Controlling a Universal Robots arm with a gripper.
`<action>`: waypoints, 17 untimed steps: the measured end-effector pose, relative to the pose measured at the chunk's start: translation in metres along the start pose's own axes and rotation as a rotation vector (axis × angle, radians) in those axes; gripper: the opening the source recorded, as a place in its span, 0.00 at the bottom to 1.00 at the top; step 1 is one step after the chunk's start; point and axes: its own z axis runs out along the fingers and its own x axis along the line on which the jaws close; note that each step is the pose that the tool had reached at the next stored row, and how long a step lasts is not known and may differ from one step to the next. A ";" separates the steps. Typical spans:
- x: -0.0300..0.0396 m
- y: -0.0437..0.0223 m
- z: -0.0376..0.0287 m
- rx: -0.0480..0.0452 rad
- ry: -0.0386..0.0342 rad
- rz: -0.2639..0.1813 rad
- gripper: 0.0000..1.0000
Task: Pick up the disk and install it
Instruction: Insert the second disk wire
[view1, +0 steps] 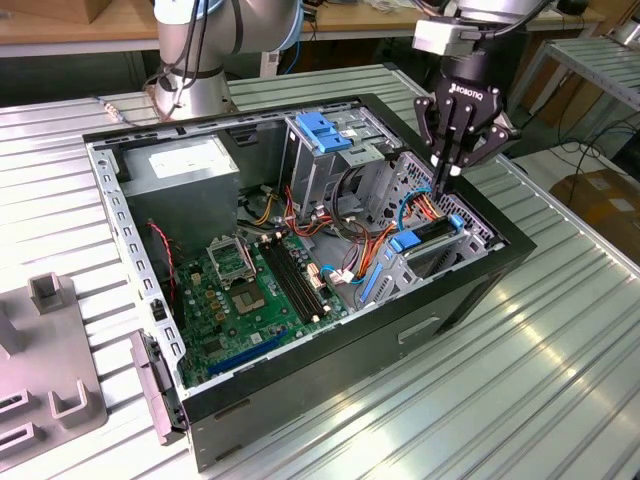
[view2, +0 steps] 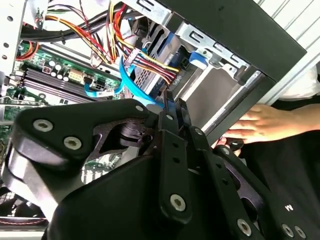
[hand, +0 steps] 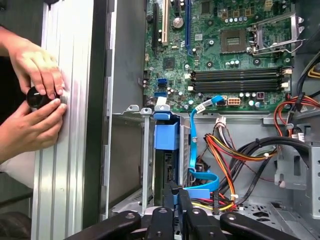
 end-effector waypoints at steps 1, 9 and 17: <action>0.0001 0.0000 0.0004 0.0000 0.0000 0.000 0.16; 0.0067 0.0016 0.0056 0.0017 -0.0642 -0.006 0.16; 0.0267 0.0054 0.0134 0.0159 -0.1129 -0.008 0.16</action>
